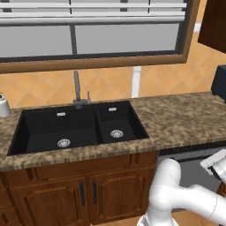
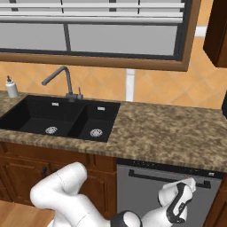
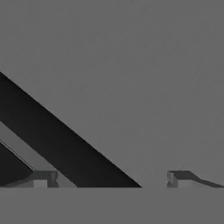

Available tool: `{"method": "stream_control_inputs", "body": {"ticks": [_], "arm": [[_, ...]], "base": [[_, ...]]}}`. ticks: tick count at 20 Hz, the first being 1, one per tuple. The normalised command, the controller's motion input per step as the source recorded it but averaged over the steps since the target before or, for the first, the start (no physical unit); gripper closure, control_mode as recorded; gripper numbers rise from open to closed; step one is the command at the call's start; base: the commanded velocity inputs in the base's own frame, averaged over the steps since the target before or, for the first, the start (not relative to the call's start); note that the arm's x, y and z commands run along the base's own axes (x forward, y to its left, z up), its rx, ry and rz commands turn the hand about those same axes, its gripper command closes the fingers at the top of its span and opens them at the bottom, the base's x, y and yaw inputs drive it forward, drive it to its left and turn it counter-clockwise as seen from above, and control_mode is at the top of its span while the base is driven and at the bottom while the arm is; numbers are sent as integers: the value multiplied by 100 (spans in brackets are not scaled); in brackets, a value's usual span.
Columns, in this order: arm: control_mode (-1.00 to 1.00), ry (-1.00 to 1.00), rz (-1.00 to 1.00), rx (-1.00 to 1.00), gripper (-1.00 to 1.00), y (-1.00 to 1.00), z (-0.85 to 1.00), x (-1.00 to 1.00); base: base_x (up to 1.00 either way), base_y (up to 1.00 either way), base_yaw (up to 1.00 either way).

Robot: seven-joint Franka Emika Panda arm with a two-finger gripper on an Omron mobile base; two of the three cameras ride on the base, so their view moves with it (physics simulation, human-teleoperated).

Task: Pick up the cup and bowl from the counter, place them in the dishwasher, and close the dishwasher door.

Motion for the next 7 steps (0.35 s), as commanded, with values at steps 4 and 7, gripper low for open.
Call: {"method": "stream_control_inputs", "body": {"ticks": [4,7], "arm": [[-100,-5,-1,15,-100,36,-23,100],[-100,0,-6,24,-100,36,-33,100]], "base": [[0,0,0],[0,0,0]]}}
